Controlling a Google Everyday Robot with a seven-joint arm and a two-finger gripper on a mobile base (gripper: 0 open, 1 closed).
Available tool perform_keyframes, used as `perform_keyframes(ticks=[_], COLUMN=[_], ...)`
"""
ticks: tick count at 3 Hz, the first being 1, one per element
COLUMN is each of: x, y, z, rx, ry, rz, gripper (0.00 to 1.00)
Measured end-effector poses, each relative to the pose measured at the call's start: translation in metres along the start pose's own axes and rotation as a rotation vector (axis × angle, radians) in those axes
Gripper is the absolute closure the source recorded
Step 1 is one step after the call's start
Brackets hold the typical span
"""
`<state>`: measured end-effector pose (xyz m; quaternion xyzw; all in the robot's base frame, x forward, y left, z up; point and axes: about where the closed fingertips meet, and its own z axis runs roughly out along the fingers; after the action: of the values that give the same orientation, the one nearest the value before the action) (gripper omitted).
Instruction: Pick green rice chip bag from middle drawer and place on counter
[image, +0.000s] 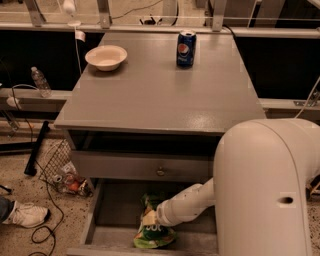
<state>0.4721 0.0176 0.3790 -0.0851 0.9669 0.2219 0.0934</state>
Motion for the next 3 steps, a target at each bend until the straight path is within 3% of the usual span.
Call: perform_keyframes(ticks=[1, 2, 3], x=[0.002, -0.007, -0.027], y=[0.002, 0.018, 0.041], z=[-0.004, -0.005, -0.036], rx=[-0.036, -0.123, -0.236], ry=[-0.010, -0.016, -0.032], rz=[-0.006, -0.051, -0.066], gripper=[0.93, 1.00, 1.00])
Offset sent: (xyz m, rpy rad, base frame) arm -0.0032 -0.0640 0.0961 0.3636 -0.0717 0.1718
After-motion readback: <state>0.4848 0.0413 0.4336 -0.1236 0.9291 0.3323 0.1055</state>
